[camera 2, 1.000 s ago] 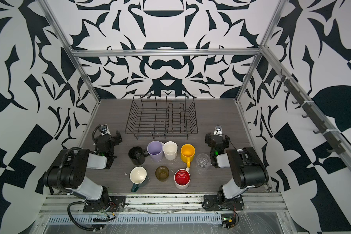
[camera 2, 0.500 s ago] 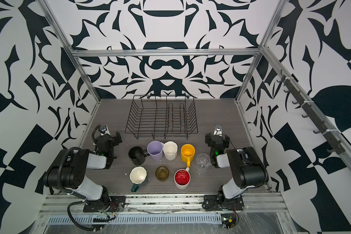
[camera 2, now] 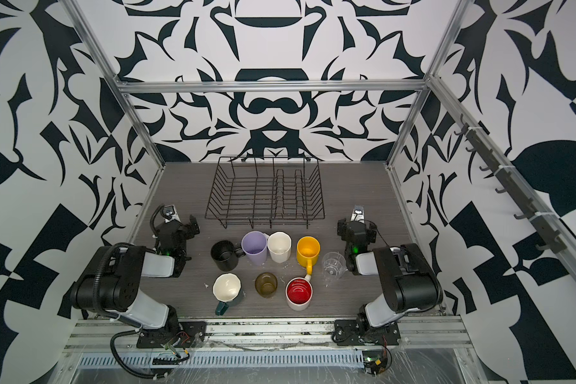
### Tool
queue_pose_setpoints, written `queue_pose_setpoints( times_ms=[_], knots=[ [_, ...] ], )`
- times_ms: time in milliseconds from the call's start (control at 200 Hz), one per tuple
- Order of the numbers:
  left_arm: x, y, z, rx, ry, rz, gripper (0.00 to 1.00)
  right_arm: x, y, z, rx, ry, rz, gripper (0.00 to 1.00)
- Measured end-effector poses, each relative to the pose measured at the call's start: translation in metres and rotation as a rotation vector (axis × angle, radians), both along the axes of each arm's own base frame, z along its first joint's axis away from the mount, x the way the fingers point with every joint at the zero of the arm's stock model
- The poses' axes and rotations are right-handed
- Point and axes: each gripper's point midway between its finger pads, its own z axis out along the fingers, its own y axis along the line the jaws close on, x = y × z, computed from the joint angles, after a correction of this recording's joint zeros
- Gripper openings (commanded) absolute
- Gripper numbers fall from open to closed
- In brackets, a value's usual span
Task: Load cups into a dish rack
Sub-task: Pick up the cup from the center of the table.
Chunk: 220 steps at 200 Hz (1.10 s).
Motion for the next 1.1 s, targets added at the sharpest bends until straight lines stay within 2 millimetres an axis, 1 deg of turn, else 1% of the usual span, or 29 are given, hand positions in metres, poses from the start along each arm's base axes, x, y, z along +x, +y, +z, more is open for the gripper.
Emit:
queue_pose_setpoints(
  times_ms=[45,70,100,115,145,150,155,165,195,200,205,235,260,280,310,315,350,390,450,485,540,600,635,645,685,795,860,945,1100],
  knots=[
    [-0.003,-0.002,0.009,0.019,-0.022,0.013,0.99,0.004,0.000,0.013,-0.002,0.010,-0.011,1.00],
    [-0.005,-0.004,0.016,0.033,-0.034,0.020,0.99,0.008,0.001,0.026,0.003,0.006,-0.019,1.00],
    [-0.007,-0.007,0.023,0.042,-0.040,0.022,0.99,0.014,0.002,0.047,0.016,-0.017,-0.029,1.00],
    [-0.009,-0.008,0.031,0.040,-0.055,0.027,0.99,0.017,0.002,0.057,0.024,-0.034,-0.032,0.99],
    [-0.011,-0.011,0.041,0.038,-0.064,0.030,0.99,0.023,0.003,0.080,0.044,-0.071,-0.038,0.99],
    [-0.011,-0.011,0.043,0.035,-0.064,0.032,0.99,0.025,0.004,0.090,0.054,-0.085,-0.040,0.99],
    [-0.011,-0.012,0.046,0.030,-0.065,0.033,0.99,0.025,0.004,0.090,0.054,-0.085,-0.040,0.99],
    [-0.012,-0.012,0.049,0.028,-0.065,0.034,0.99,0.027,0.004,0.099,0.064,-0.101,-0.042,0.99],
    [-0.012,-0.012,0.064,0.013,-0.076,0.047,0.99,0.030,0.006,0.120,0.092,-0.138,-0.044,0.99],
    [-0.012,-0.011,0.067,0.012,-0.076,0.051,0.99,0.031,0.006,0.129,0.104,-0.155,-0.045,1.00],
    [-0.011,-0.011,0.072,0.009,-0.083,0.053,0.99,0.031,0.006,0.129,0.104,-0.155,-0.045,1.00],
    [-0.010,-0.010,0.090,-0.012,-0.097,0.069,0.99,0.034,0.008,0.153,0.145,-0.199,-0.049,1.00],
    [-0.009,-0.008,0.109,-0.036,-0.118,0.083,0.99,0.034,0.008,0.167,0.175,-0.223,-0.053,0.99],
    [-0.008,-0.007,0.119,-0.049,-0.128,0.090,0.99,0.034,0.010,0.179,0.204,-0.242,-0.054,1.00],
    [-0.008,-0.007,0.139,-0.074,-0.144,0.101,0.99,0.033,0.011,0.190,0.235,-0.253,-0.054,1.00],
    [-0.008,-0.006,0.145,-0.084,-0.150,0.102,0.99,0.033,0.011,0.192,0.246,-0.257,-0.054,1.00],
    [-0.009,-0.007,0.164,-0.109,-0.162,0.101,0.99,0.031,0.013,0.201,0.277,-0.262,-0.047,0.99],
    [-0.014,-0.008,0.183,-0.141,-0.166,0.088,1.00,0.027,0.016,0.204,0.313,-0.260,-0.032,0.96],
    [-0.022,-0.012,0.200,-0.190,-0.151,0.062,0.97,0.018,0.021,0.199,0.348,-0.234,-0.006,0.92],
    [-0.028,-0.014,0.205,-0.215,-0.128,0.051,0.95,0.012,0.023,0.194,0.363,-0.217,0.009,0.90],
    [-0.037,-0.018,0.205,-0.250,-0.076,0.038,0.92,0.002,0.026,0.183,0.375,-0.179,0.022,0.88],
    [-0.046,-0.023,0.199,-0.297,0.013,0.024,0.86,-0.007,0.027,0.174,0.376,-0.129,0.028,0.87],
    [-0.050,-0.027,0.193,-0.326,0.063,0.018,0.86,-0.010,0.028,0.170,0.373,-0.108,0.030,0.87],
    [-0.052,-0.029,0.190,-0.330,0.086,0.013,0.83,-0.011,0.028,0.169,0.373,-0.102,0.030,0.87],
    [-0.059,-0.035,0.179,-0.373,0.161,0.007,0.79,-0.013,0.028,0.165,0.369,-0.072,0.030,0.86],
    [-0.085,-0.055,0.137,-0.496,0.387,-0.017,0.71,-0.011,0.031,0.155,0.356,0.021,0.037,0.85],
    [-0.104,-0.066,0.115,-0.567,0.511,-0.020,0.69,-0.006,0.036,0.149,0.356,0.071,0.055,0.86],
    [-0.128,-0.078,0.098,-0.657,0.612,-0.017,0.69,-0.003,0.042,0.140,0.362,0.117,0.080,0.87],
    [-0.165,-0.089,0.085,-0.785,0.656,-0.002,0.68,-0.007,0.048,0.128,0.371,0.172,0.106,0.87]
  ],
)
